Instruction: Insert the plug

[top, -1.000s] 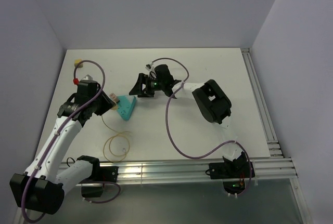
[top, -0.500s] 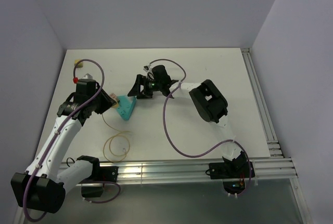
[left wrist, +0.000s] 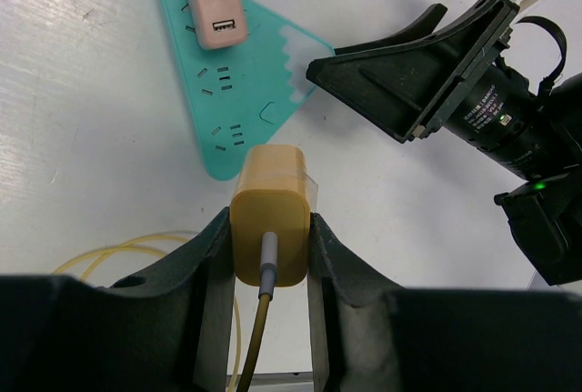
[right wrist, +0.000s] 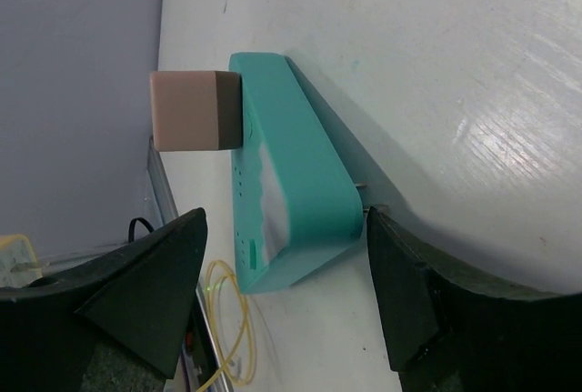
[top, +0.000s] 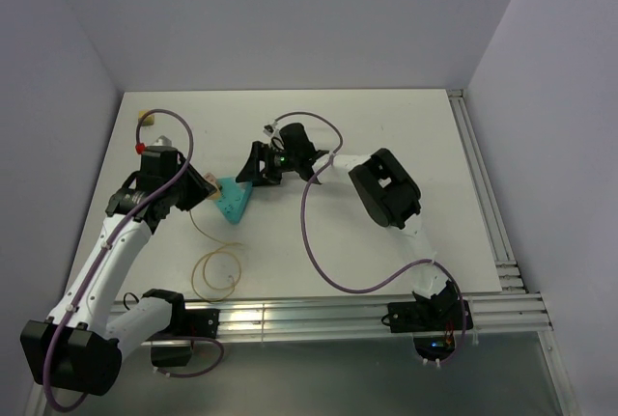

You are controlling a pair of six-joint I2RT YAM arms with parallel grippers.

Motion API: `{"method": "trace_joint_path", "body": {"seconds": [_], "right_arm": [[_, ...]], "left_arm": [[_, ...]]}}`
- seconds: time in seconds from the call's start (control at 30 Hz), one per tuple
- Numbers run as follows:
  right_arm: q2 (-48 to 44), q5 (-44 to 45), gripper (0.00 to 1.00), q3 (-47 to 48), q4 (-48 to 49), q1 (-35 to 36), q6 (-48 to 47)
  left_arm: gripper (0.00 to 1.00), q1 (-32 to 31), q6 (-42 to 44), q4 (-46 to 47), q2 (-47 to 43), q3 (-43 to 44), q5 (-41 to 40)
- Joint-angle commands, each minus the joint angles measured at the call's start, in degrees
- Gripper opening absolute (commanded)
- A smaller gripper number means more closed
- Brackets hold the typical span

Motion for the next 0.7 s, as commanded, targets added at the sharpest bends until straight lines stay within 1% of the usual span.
{"method": "trace_joint_path", "body": {"seconds": [0.0,0.1,0.2,0.23,0.3,0.4,0.5,0.57,0.6,0.67], "right_arm": [[0.2,-0.8,0.77,2.5,1.8,0.8,0.1],[0.6,-0.7,0.75,3.2,0.9,1.0,0.0],[0.8,-0.4,0.68,3.0,1.4,1.1,0.3],[0.9,-0.2,0.6,3.1,1.2,1.1,0.3],[0.9,0.2,0.54,3.1,0.9,1.1,0.1],[1.2,1.2,0.41,3.6,-0.3,1.2,-0.3],[1.2,2.1,0.3,3.5,-0.8,1.2,-0.7],[0.9,3.3,0.25,3.2,-1.6,1.1,-1.3],[0.7,3.5,0.2,3.2,-1.7,1.2,-1.9],[0.7,3.7,0.12,2.8,-1.8,1.1,-2.2]], "left_arm": [[0.0,0.4,0.6,2.5,0.2,0.2,0.9],[0.0,0.4,0.5,2.5,0.5,0.0,1.3],[0.0,0.4,0.4,2.5,0.6,0.0,1.5],[0.0,0.4,0.2,2.4,0.7,0.1,1.5],[0.0,0.4,0.1,2.3,1.0,0.2,1.8],[0.0,0.5,-0.5,2.3,1.8,0.3,2.0],[0.0,0.5,-1.1,2.9,3.1,0.0,2.5],[0.0,0.5,-1.4,3.2,4.5,-0.5,2.6],[0.0,0.5,-2.0,3.3,5.0,-0.5,2.6],[0.0,0.5,-2.0,3.4,6.8,-0.8,2.4]]}}
